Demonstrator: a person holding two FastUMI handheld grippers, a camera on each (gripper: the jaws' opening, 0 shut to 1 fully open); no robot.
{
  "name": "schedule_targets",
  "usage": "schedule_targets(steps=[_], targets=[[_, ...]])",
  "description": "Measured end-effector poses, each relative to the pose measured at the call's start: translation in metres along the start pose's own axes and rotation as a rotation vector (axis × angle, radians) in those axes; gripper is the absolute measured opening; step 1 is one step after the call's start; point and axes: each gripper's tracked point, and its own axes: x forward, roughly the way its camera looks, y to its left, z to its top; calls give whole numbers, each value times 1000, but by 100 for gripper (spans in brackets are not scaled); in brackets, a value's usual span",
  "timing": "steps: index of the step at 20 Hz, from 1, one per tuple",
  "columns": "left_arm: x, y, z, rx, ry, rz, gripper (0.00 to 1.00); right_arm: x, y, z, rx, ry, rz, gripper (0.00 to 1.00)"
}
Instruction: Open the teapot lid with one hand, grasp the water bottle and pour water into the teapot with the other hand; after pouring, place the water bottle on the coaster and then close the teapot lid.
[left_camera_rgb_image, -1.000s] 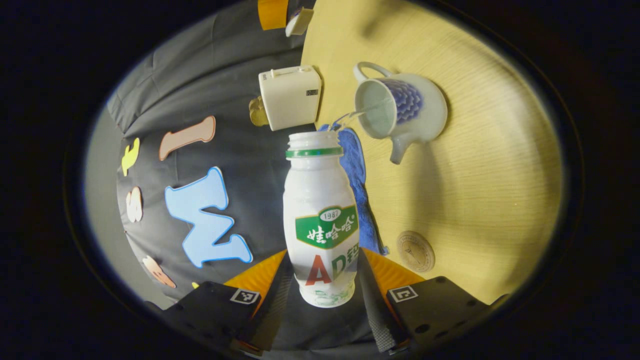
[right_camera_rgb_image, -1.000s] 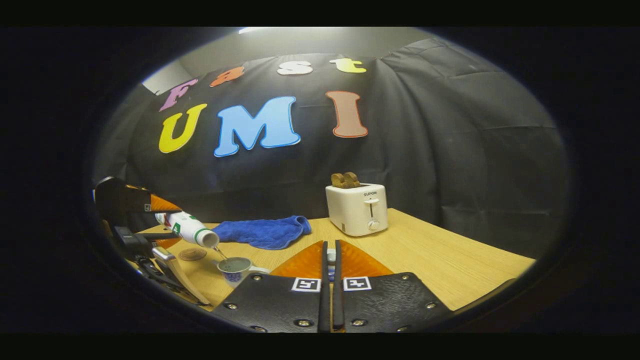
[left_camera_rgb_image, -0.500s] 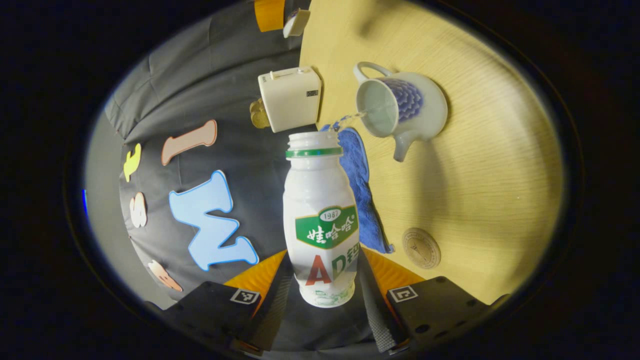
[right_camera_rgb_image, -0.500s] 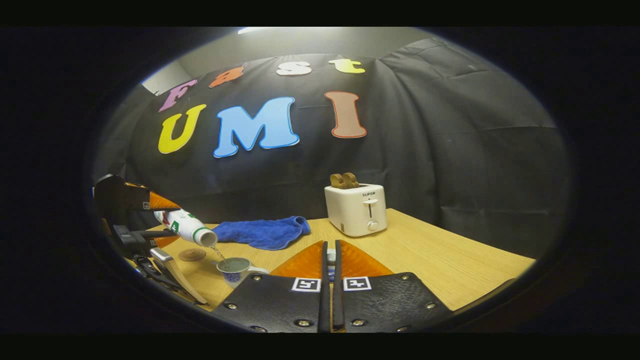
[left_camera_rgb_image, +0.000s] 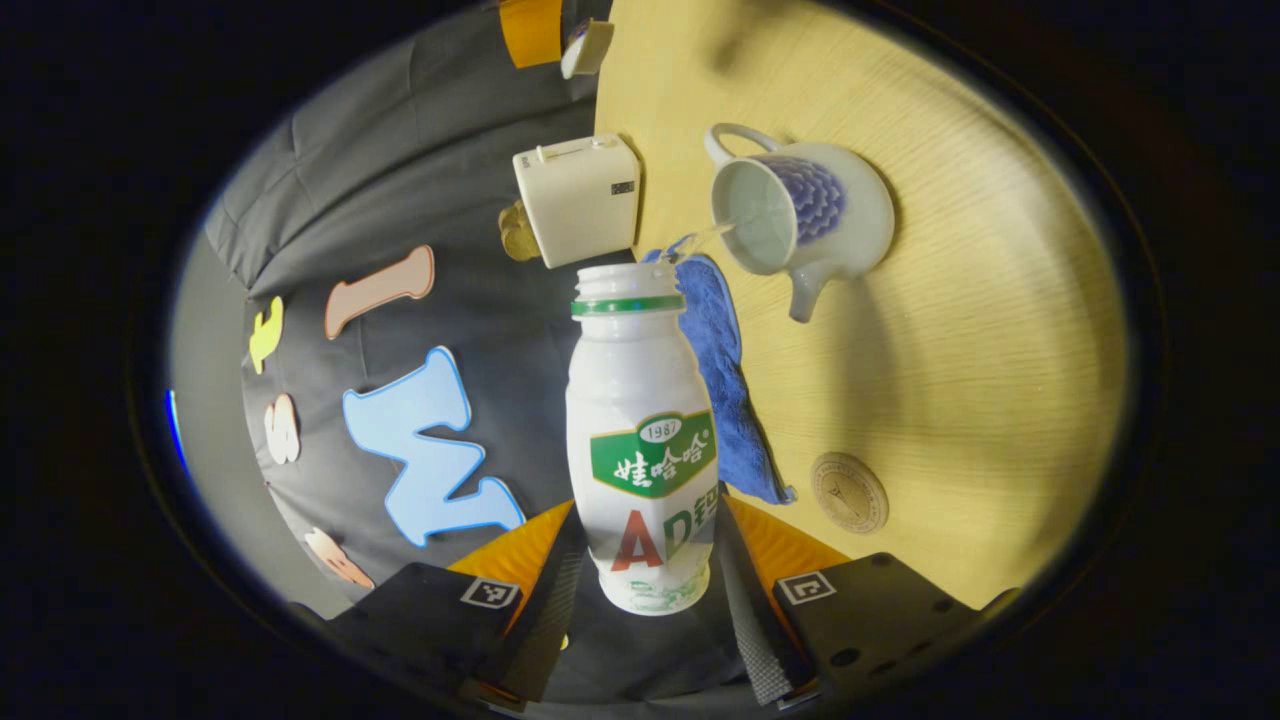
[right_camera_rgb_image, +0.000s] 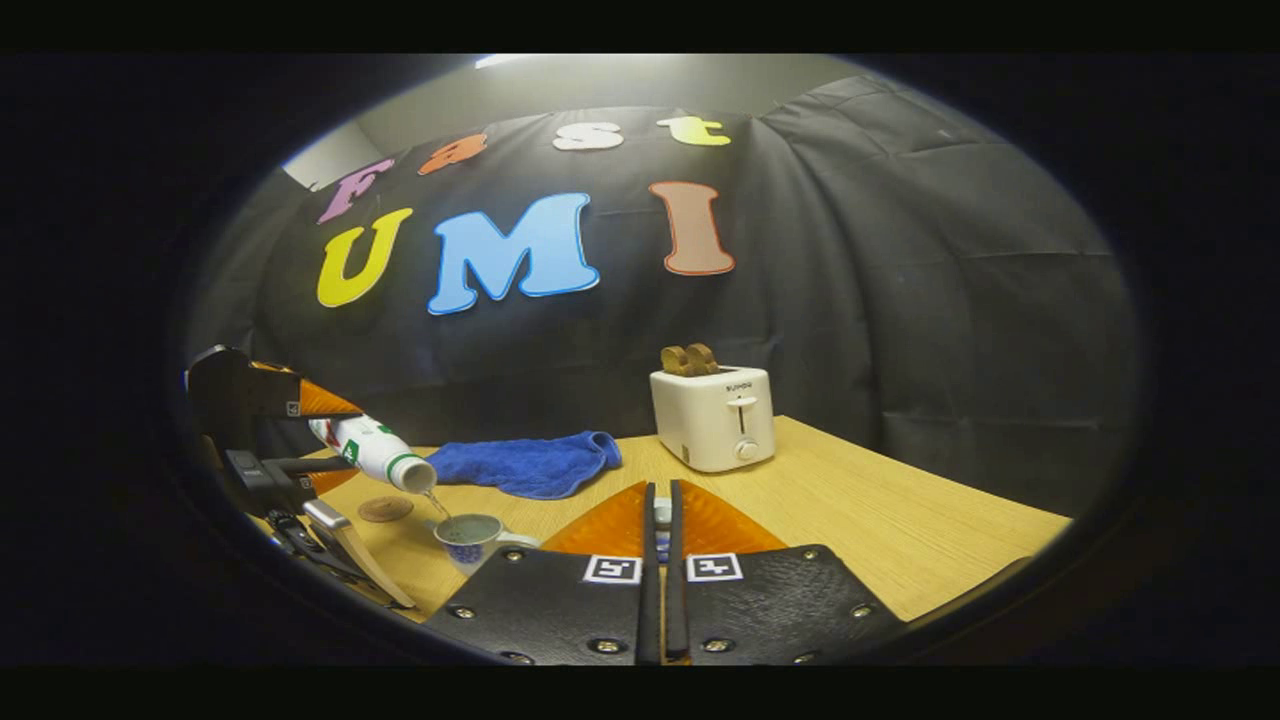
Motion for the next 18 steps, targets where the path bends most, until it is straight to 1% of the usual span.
schedule_targets(steps=[3, 4, 5, 6, 7, 9, 10, 17, 18], targets=[[3, 0, -2, 11, 3, -2, 73, 0, 0, -1, 1, 0, 1, 2], [3, -1, -1, 15, 3, -2, 78, 0, 0, 0, -1, 1, 1, 2], [3, -1, -2, 18, 4, -2, 79, 1, 0, -1, -2, 1, 0, 2], [3, -1, -2, 20, 4, -3, 73, 0, 0, 0, -2, 1, 1, 2], [2, 0, -1, 23, 3, -3, 73, 1, 1, -1, -2, 1, 1, 2], [2, -1, 0, 27, 2, -1, 79, 0, 1, 0, -1, -1, 2, 2], [1, -1, 0, 31, 1, -1, 73, 0, 0, 0, -2, -2, 2, 2], [0, -3, 2, 69, 0, -5, 73, -1, 0, 2, -4, -8, 1, 2], [0, -3, 3, 73, 0, -5, 79, -1, 0, 2, -5, -8, -1, 2]])
